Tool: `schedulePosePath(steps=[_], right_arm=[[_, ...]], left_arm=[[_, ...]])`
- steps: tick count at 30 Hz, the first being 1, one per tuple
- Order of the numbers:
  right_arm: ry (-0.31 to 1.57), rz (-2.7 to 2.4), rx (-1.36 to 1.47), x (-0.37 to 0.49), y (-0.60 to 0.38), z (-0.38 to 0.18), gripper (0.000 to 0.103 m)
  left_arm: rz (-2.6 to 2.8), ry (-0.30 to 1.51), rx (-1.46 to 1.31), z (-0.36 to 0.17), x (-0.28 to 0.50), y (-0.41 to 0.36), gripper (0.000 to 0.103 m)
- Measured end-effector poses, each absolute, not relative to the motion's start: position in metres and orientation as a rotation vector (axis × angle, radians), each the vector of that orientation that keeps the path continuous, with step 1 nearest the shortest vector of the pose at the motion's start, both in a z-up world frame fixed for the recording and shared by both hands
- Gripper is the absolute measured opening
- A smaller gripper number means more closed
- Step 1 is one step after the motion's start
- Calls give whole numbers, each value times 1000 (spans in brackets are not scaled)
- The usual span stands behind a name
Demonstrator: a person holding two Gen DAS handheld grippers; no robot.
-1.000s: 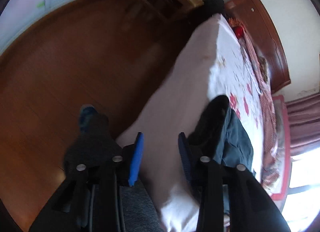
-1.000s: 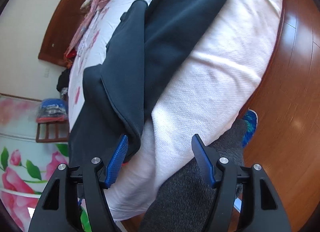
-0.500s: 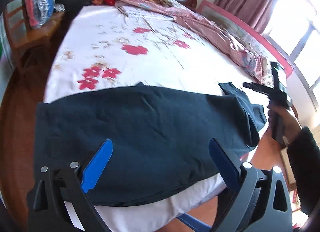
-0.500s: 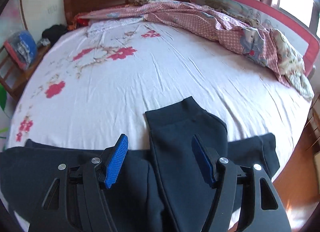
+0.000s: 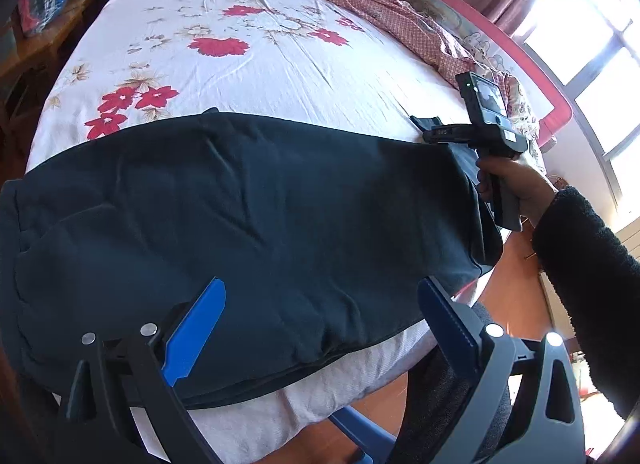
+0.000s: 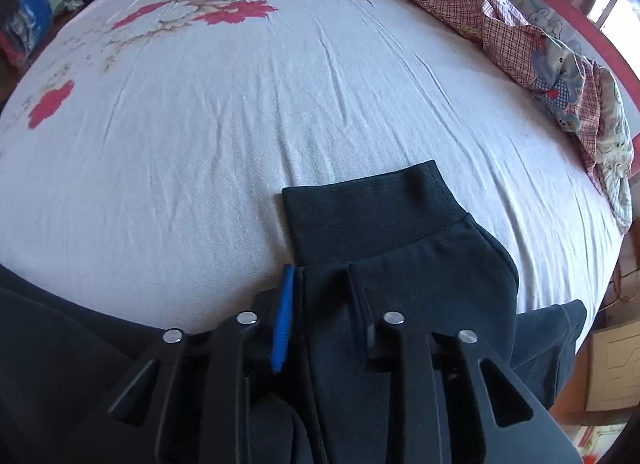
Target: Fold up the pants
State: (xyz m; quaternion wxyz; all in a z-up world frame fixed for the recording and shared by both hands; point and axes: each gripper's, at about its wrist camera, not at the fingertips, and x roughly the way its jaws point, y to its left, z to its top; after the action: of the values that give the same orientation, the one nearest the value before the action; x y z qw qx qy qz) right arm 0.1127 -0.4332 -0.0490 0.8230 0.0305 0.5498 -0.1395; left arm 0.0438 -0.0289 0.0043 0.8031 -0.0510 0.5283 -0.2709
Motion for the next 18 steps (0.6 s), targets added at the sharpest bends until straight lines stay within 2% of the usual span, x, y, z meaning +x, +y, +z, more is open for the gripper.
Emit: schedulePosePath(steps=[4,9,12,18], right_arm=[[998,-299,320,80,-475,-3,13],[740,-338,673,-14,-558,42,13],[643,-415,847,-72,-612,35,13],[609,-575,1066,-152,-670,-39,13]], left_arm=[[-580,1153,-111,3,47,-30,97],[-563,1160,-95,3,50,-31,97],[-559,1172,-99,2,53,-34,97],[-543,1134,-33,7,57,-44,97]])
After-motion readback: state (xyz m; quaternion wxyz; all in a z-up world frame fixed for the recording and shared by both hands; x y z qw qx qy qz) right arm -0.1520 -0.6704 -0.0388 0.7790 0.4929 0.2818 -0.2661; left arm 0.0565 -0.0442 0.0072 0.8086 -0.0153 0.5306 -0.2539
